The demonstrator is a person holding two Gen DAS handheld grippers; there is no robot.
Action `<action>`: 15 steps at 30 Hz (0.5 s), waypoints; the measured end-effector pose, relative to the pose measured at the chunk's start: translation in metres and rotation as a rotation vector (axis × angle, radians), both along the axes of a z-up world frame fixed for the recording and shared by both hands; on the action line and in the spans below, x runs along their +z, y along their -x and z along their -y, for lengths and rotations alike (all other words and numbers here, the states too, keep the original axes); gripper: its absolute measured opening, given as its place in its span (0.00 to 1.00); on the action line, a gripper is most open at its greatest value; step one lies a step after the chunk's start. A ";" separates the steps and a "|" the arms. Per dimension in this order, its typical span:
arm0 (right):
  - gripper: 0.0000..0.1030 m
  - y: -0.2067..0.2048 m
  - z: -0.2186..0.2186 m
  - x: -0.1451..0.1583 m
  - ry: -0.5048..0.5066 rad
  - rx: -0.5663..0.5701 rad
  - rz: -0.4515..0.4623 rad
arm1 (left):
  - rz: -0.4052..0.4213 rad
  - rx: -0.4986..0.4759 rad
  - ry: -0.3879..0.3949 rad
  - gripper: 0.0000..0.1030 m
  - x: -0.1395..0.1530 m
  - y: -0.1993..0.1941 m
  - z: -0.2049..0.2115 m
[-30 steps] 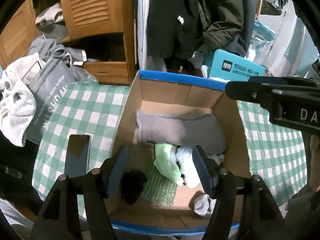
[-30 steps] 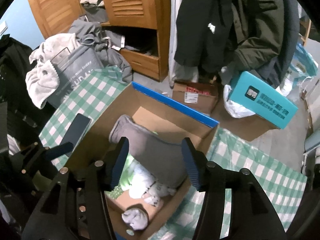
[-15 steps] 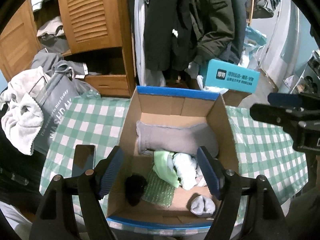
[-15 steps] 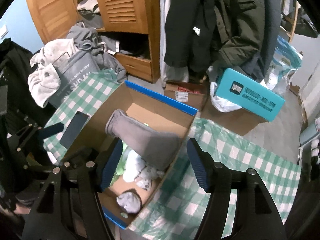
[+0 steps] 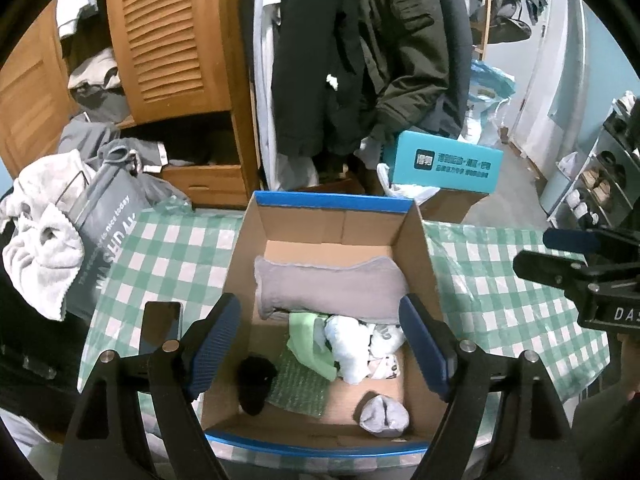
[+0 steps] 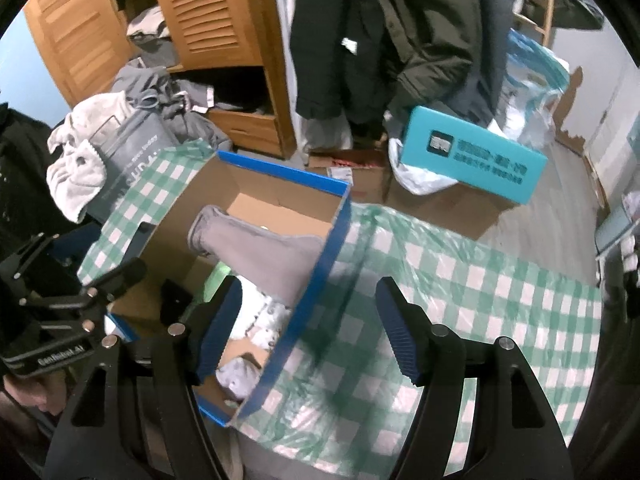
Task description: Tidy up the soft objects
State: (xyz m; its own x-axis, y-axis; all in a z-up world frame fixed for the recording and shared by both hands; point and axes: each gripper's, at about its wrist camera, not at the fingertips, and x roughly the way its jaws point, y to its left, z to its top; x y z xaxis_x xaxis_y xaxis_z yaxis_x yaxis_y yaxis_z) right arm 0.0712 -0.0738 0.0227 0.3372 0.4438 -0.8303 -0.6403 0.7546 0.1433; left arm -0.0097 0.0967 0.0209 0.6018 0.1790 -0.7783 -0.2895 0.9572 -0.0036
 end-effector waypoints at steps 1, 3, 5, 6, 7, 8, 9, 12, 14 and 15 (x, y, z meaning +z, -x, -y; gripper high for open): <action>0.67 0.000 0.004 0.000 -0.001 -0.005 -0.002 | 0.004 -0.004 -0.006 0.81 0.002 0.000 0.003; 0.67 0.000 0.013 -0.001 -0.001 -0.017 -0.001 | 0.012 -0.012 -0.014 0.84 0.005 -0.001 0.007; 0.67 0.001 0.021 -0.001 -0.005 -0.027 -0.002 | 0.021 -0.024 -0.021 0.84 0.009 -0.001 0.013; 0.67 0.001 0.025 -0.002 -0.009 -0.031 -0.004 | 0.023 -0.027 -0.021 0.84 0.010 -0.001 0.015; 0.67 0.002 0.028 -0.002 -0.009 -0.035 -0.005 | 0.024 -0.032 -0.020 0.84 0.010 -0.001 0.018; 0.67 0.003 0.031 -0.002 -0.010 -0.038 -0.005 | 0.024 -0.037 -0.017 0.84 0.011 -0.002 0.020; 0.67 0.003 0.034 -0.003 -0.012 -0.040 -0.006 | 0.023 -0.040 -0.016 0.84 0.011 -0.002 0.022; 0.67 0.005 0.042 -0.004 -0.014 -0.044 0.003 | 0.018 -0.049 -0.016 0.84 0.010 -0.005 0.027; 0.67 0.006 0.047 -0.004 -0.008 -0.047 0.019 | 0.011 -0.055 -0.021 0.84 0.009 -0.007 0.030; 0.67 0.006 0.049 -0.004 -0.009 -0.048 0.022 | 0.007 -0.057 -0.023 0.84 0.008 -0.008 0.031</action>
